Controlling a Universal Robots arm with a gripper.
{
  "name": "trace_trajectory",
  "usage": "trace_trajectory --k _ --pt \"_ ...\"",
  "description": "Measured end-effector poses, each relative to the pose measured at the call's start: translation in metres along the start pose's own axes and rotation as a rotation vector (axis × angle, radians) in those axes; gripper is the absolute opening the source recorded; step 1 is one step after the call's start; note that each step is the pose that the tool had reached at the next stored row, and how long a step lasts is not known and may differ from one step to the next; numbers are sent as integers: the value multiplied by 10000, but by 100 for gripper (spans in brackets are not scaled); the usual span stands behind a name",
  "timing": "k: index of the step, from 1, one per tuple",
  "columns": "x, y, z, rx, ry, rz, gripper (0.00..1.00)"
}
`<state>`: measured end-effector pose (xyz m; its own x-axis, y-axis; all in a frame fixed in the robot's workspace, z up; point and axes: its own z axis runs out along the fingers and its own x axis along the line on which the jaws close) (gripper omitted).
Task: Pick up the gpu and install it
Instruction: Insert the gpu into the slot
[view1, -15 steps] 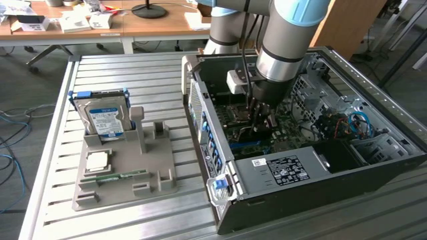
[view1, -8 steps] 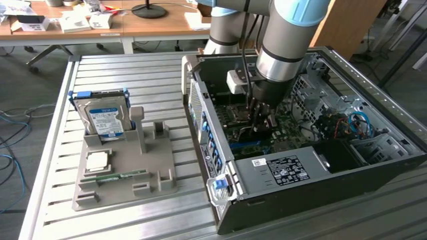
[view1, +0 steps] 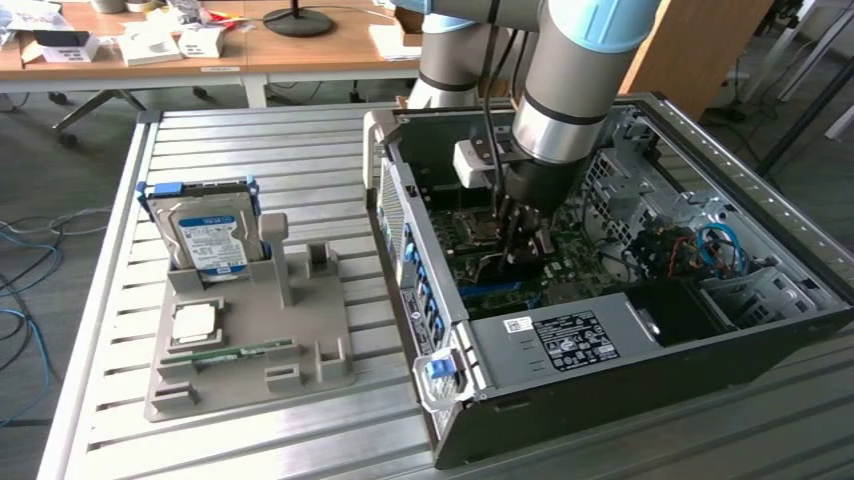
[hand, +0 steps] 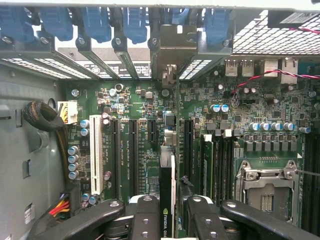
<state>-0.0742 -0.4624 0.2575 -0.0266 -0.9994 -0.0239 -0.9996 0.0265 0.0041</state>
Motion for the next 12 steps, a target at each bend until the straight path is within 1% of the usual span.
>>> trace_trajectory --k 12 --pt "0 0 13 1 0 0 26"
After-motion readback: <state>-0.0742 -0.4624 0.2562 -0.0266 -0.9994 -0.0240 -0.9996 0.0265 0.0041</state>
